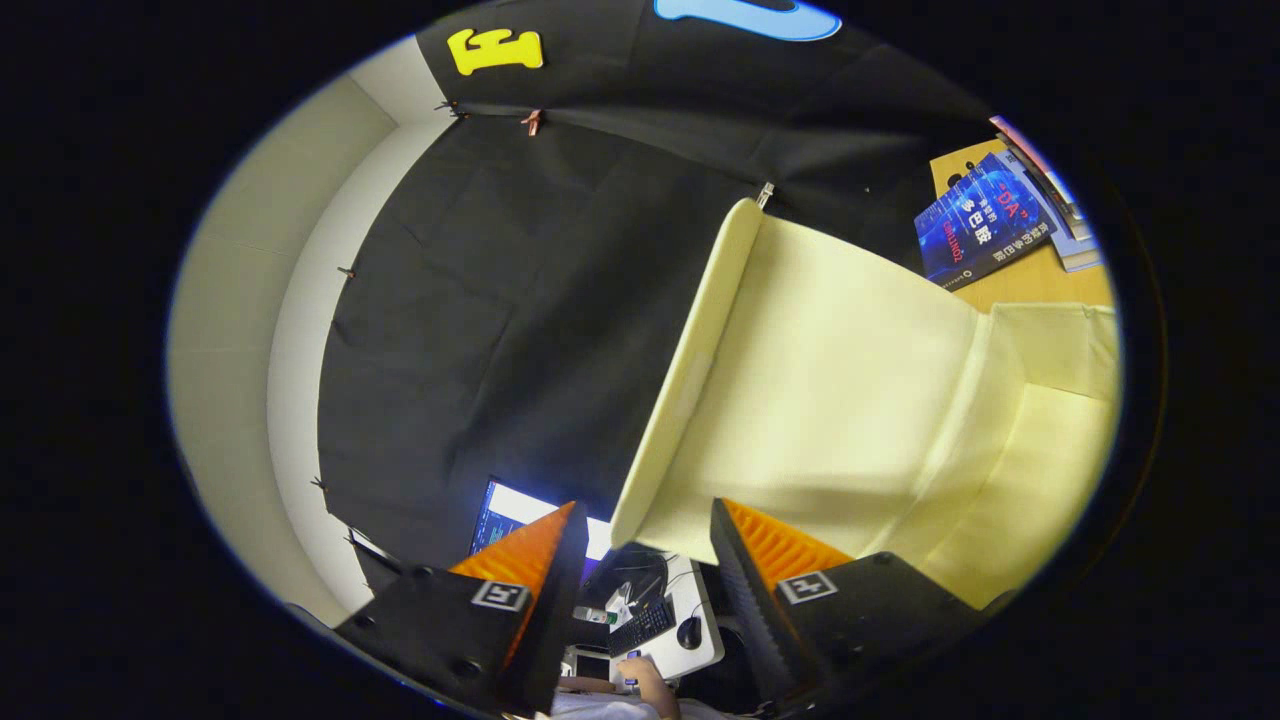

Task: Open the storage box then place both shoes into the box .Put the left shoe in first, then the right shoe, with the right side of both shoes facing outward in a uniform manner.

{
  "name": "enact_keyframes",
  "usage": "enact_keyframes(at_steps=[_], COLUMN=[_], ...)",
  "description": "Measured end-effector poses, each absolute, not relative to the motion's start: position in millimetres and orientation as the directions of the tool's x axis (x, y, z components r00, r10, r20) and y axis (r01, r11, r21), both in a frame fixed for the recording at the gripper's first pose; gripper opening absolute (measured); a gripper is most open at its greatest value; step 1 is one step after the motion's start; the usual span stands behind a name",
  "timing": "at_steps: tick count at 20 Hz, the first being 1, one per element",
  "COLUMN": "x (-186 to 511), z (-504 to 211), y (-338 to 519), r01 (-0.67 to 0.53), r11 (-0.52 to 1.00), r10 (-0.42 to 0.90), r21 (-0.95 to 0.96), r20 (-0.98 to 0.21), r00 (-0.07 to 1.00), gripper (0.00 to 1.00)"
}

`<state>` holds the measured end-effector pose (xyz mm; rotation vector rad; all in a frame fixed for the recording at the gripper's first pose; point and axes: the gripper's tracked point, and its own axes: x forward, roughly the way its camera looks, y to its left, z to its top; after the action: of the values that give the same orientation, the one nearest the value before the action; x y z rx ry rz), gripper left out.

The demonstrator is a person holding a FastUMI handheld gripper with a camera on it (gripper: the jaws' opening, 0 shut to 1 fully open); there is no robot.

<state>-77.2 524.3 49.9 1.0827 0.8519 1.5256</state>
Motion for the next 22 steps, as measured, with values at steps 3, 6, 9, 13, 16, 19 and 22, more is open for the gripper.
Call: enact_keyframes(at_steps=[3,6,9,13,16,19,22], x=[-84,-83,-72,-57,-44,-27,-11], z=[44,39,24,-1,-28,-65,-91], y=[523,502,466,409,366,323,277], r01=[-0.378,-0.411,-0.460,-0.490,-0.485,-0.457,-0.387], r11=[-0.191,-0.179,-0.134,-0.055,0.023,0.133,0.206], r10=[0.981,0.983,0.989,0.992,0.987,0.970,0.937], r21=[0.906,0.894,0.877,0.870,0.874,0.880,0.899], r20=[0.183,0.174,0.146,0.105,0.057,-0.020,-0.068], r00=[-0.057,-0.052,-0.009,0.075,0.149,0.243,0.342], gripper=[0.96,0.96,0.96,0.96,0.96,0.96,0.96])
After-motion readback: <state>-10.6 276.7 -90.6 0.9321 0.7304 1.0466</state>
